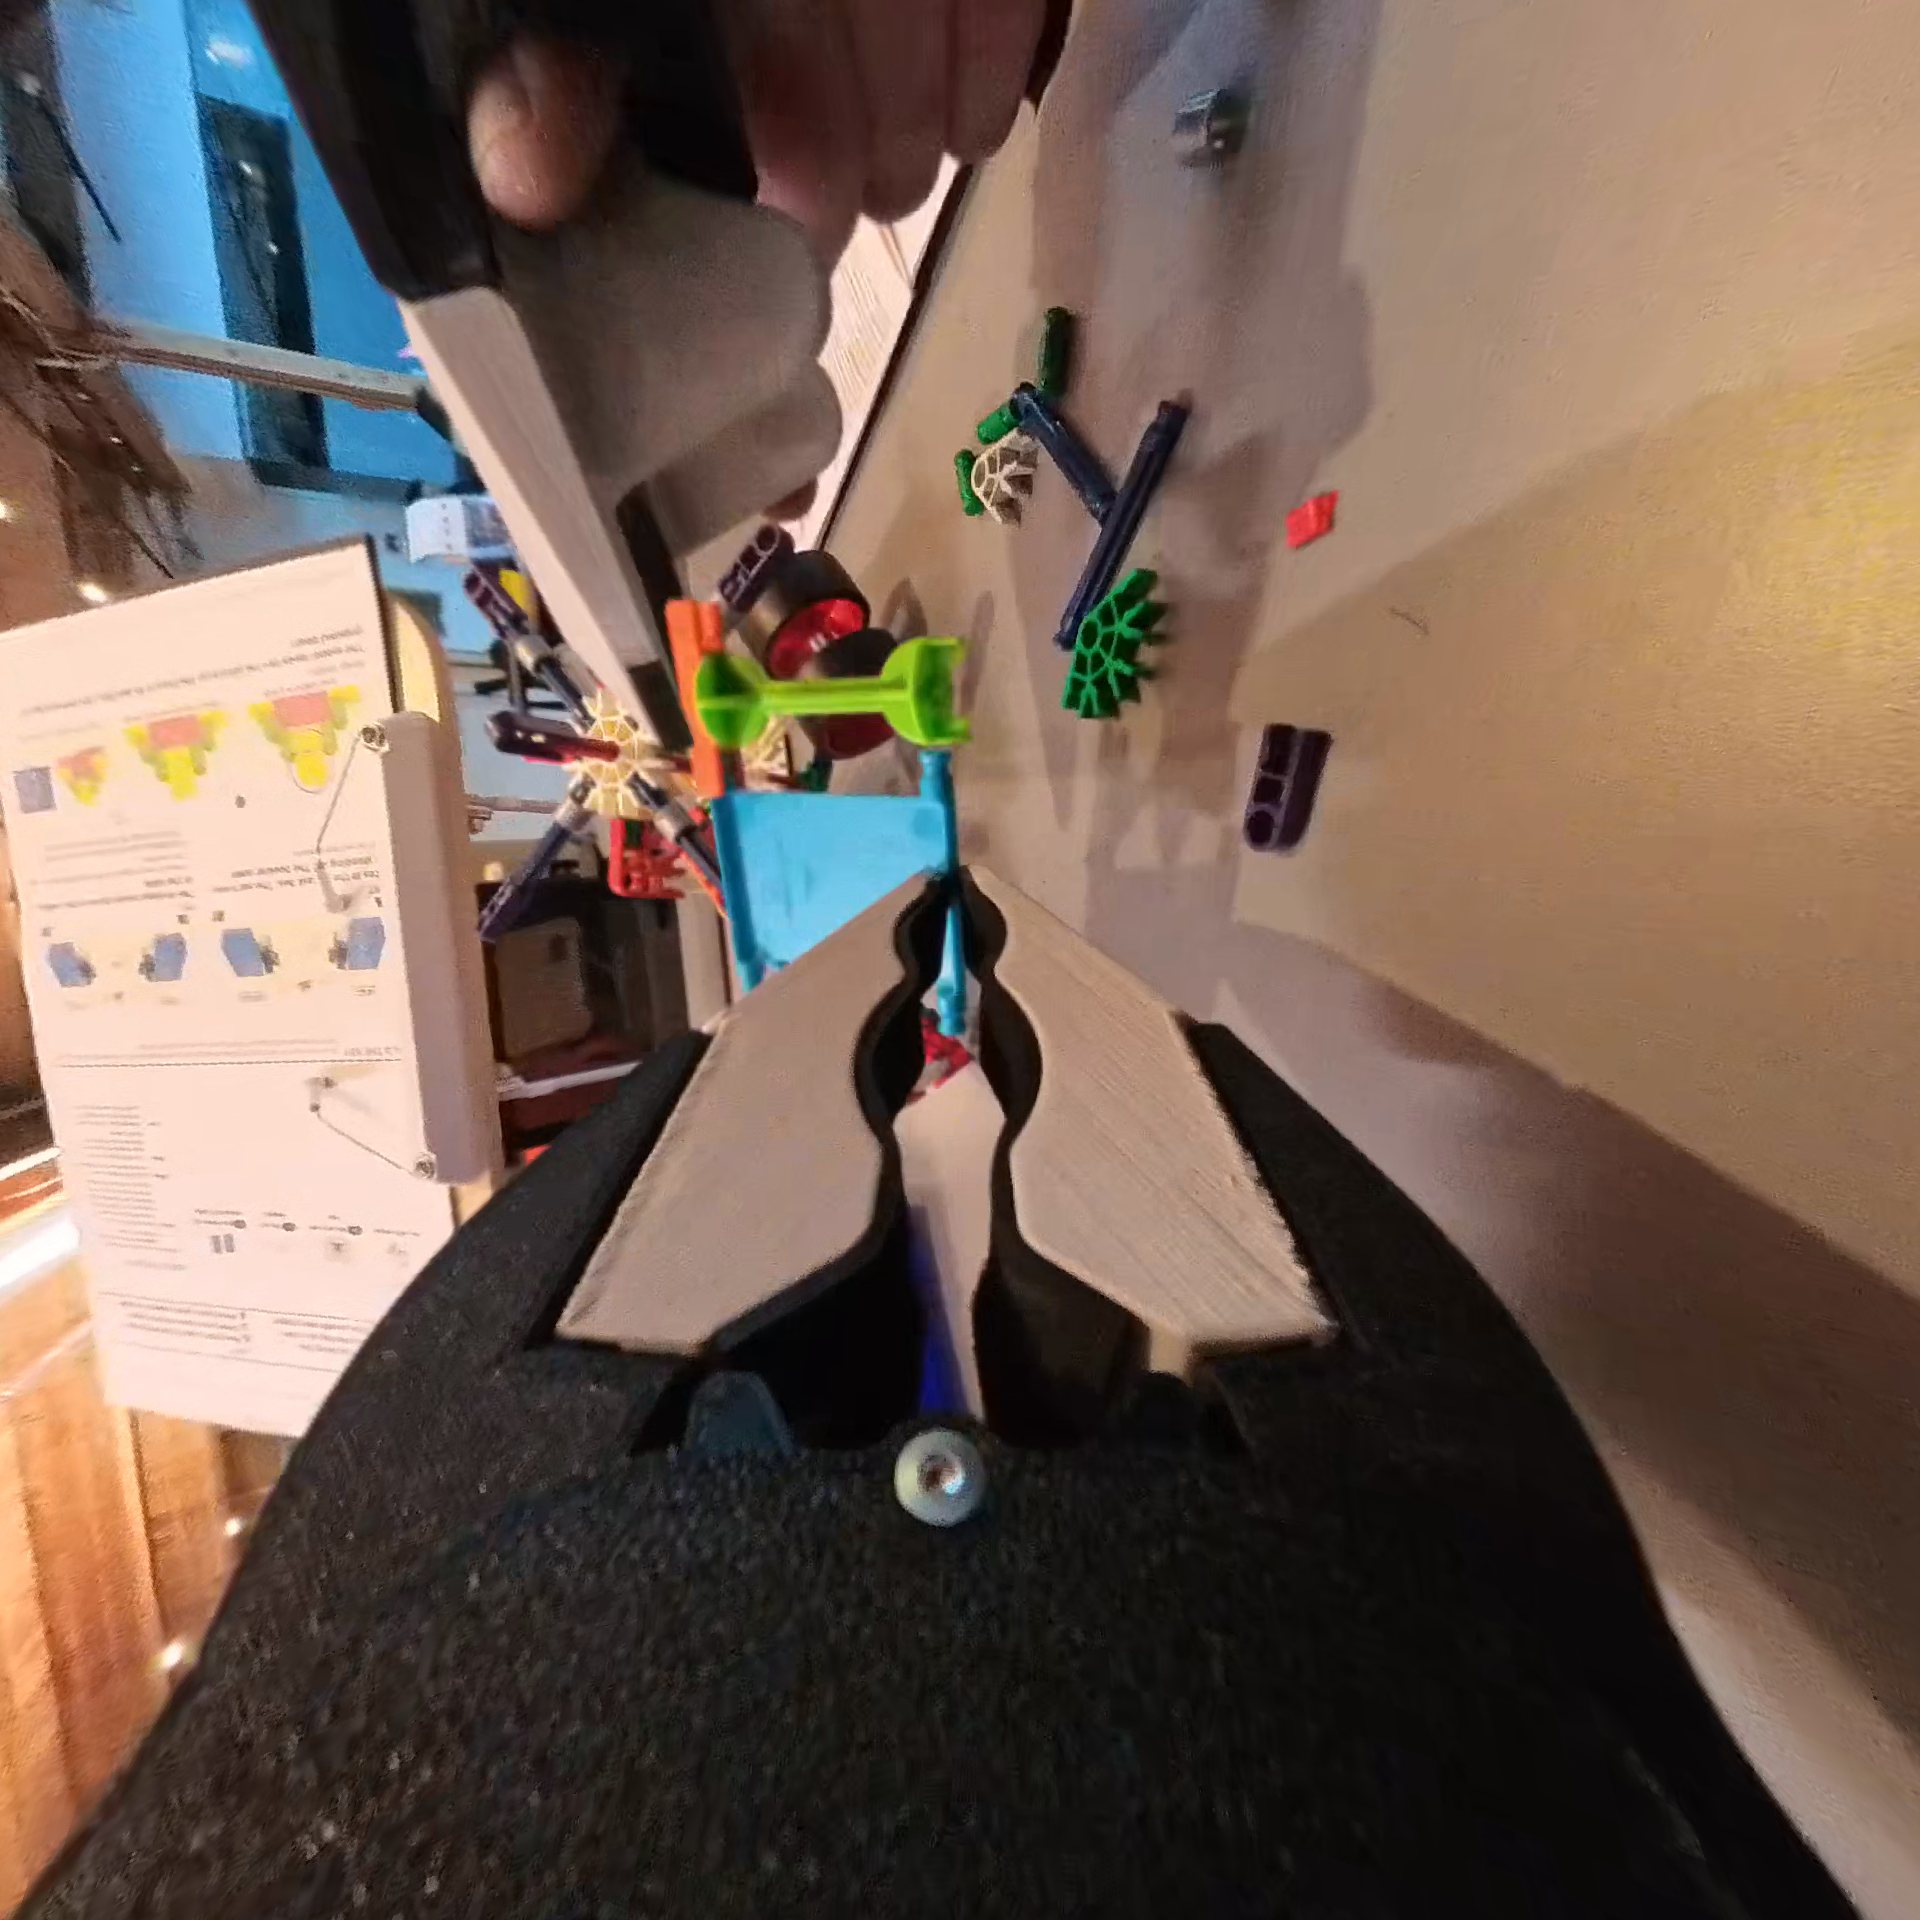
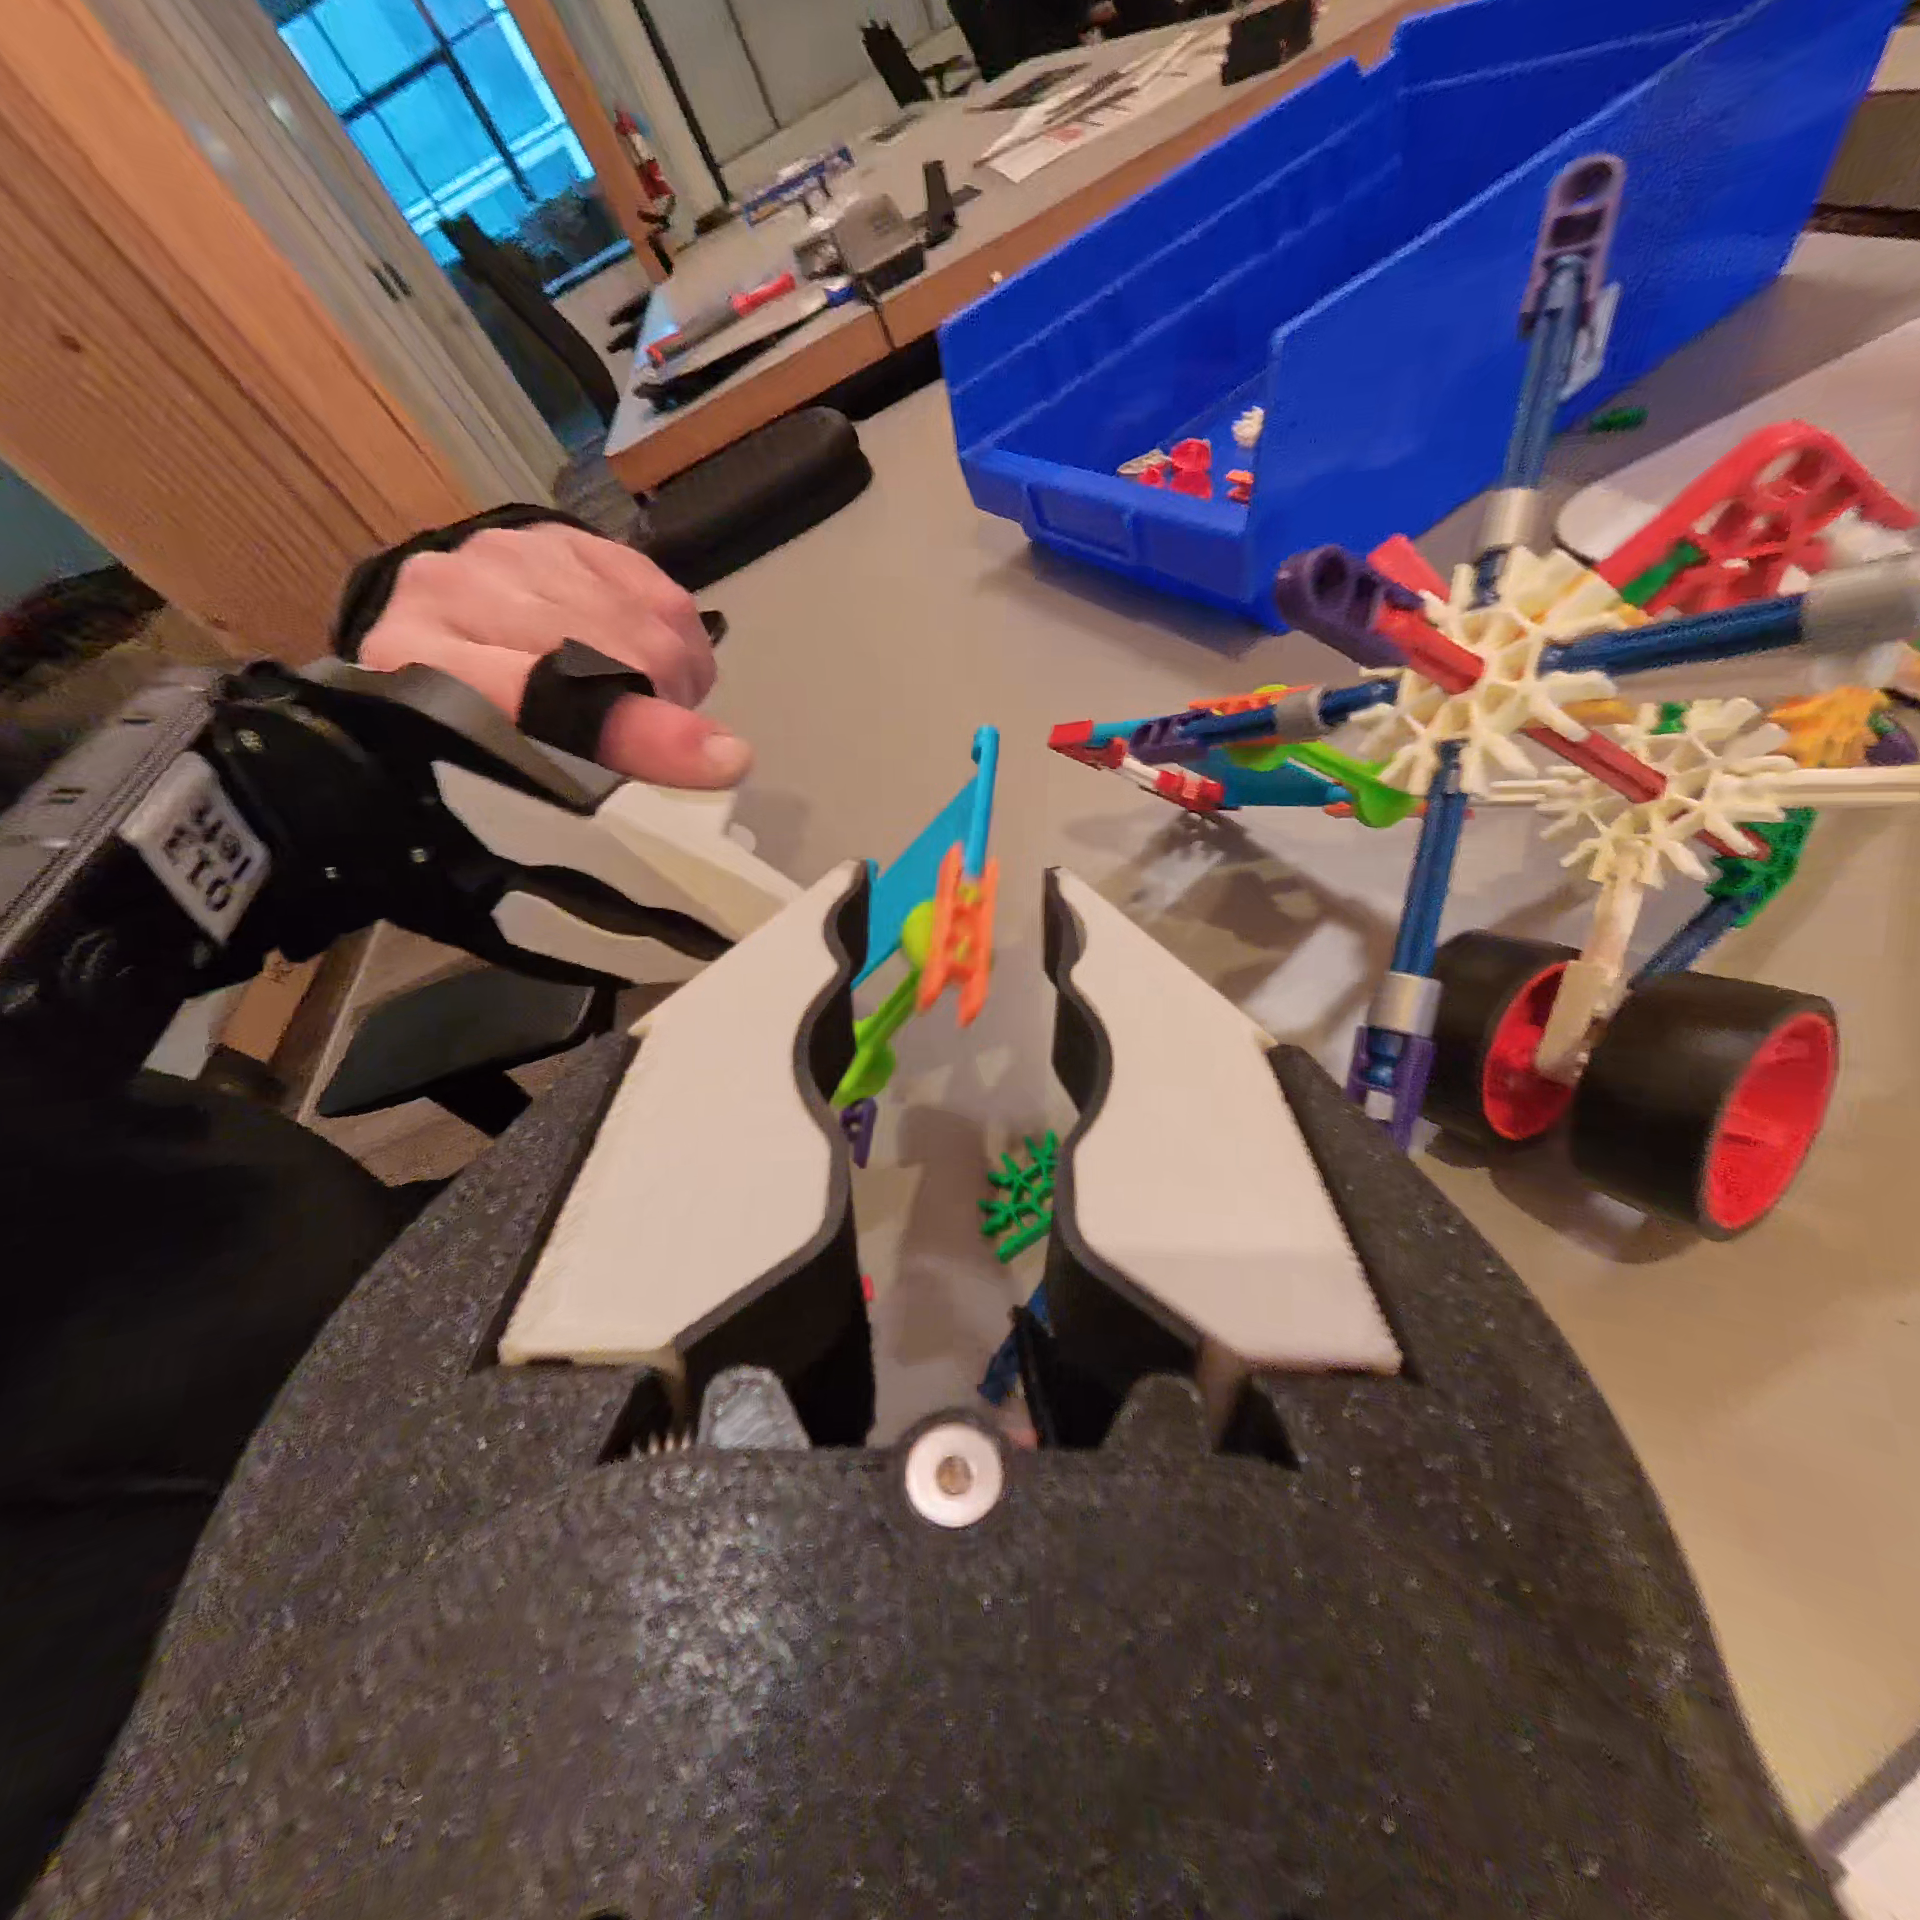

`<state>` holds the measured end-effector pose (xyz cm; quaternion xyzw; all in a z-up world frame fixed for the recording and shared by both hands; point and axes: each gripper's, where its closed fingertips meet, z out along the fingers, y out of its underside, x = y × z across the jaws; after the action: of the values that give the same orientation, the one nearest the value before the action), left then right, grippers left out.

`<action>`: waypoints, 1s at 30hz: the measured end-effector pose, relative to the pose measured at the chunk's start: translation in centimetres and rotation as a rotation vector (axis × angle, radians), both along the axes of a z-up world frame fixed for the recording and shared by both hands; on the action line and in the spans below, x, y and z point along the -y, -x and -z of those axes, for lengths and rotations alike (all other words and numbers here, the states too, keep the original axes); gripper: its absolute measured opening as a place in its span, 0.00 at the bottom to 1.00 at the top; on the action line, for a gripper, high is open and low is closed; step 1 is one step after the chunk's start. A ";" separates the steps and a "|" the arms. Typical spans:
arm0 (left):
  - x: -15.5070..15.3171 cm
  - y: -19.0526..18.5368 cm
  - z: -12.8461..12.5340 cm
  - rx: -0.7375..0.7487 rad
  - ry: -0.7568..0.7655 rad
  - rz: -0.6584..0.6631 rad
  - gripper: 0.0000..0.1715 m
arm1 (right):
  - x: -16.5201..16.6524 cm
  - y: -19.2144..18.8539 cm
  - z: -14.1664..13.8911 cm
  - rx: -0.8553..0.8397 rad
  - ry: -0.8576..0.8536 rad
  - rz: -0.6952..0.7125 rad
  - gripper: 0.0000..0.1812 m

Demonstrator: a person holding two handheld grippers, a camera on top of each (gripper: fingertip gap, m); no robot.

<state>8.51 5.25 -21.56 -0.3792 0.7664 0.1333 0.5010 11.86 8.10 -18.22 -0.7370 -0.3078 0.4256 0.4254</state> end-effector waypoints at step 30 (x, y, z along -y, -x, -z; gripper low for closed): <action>-3.1 -0.7 -6.5 0.318 0.359 0.024 0.27 | 0.6 -0.2 -1.5 0.340 -0.526 -0.005 0.08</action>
<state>9.25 8.37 -15.01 -0.4694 0.6937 -0.0726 0.5414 12.09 7.46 -16.72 -0.6615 -0.4758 0.2032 0.5429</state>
